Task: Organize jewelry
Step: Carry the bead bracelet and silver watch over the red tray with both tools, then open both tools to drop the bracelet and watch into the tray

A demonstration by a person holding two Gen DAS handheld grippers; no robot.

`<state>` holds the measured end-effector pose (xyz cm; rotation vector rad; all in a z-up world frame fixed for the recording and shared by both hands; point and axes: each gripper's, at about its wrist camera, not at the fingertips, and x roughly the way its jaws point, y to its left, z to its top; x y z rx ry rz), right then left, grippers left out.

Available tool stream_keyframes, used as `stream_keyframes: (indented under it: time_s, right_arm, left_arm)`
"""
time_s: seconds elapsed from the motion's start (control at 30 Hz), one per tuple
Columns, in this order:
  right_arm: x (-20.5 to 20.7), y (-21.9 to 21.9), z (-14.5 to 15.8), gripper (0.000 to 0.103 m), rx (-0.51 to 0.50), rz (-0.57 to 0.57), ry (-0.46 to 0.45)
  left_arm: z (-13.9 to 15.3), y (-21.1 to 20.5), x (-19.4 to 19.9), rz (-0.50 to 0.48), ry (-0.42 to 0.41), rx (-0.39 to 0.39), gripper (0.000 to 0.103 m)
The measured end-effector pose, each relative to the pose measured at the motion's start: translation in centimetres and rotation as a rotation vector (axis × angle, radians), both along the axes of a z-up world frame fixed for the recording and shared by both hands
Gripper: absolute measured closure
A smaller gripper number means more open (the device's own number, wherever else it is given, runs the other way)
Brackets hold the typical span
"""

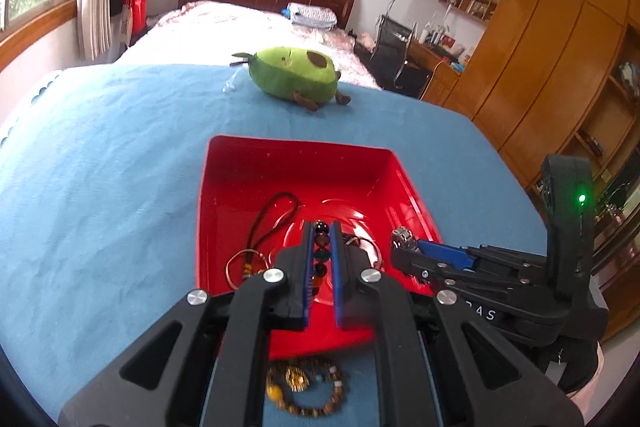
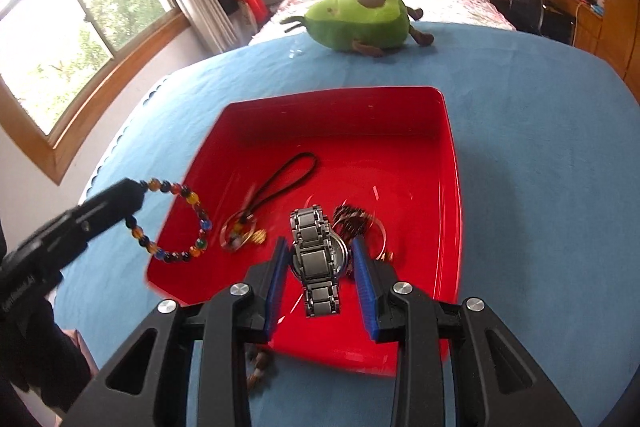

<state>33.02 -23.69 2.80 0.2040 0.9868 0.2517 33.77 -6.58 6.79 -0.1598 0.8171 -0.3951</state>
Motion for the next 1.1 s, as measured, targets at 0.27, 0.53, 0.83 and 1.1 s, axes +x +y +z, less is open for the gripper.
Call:
stream_keyframes:
  time_s: [0.27, 0.53, 0.83, 1.1]
  right_arm:
    - [4.8, -0.1, -2.9, 0.071, -0.045, -0.033, 0.058]
    - [7.5, 0.2, -4.6, 0.071, -0.069, -0.052, 0.101]
    - [7.1, 0.2, -3.0, 0.065, -0.080, -0.065, 0.009]
    - [0.7, -1.2, 2.7, 0.065, -0.026, -0.036, -0.136]
  left_arm:
    - [-3.6, -0.8, 5.8, 0.014, 0.077, 0.010, 0.097]
    - [-5.2, -1.7, 8.7, 0.006, 0.120, 0.016, 0.097]
    - [-4.4, -1.3, 8.5, 0.000, 0.119, -0.007, 0.073]
    - [1.5, 0.2, 2.4, 0.020, -0.004, -0.025, 0.052]
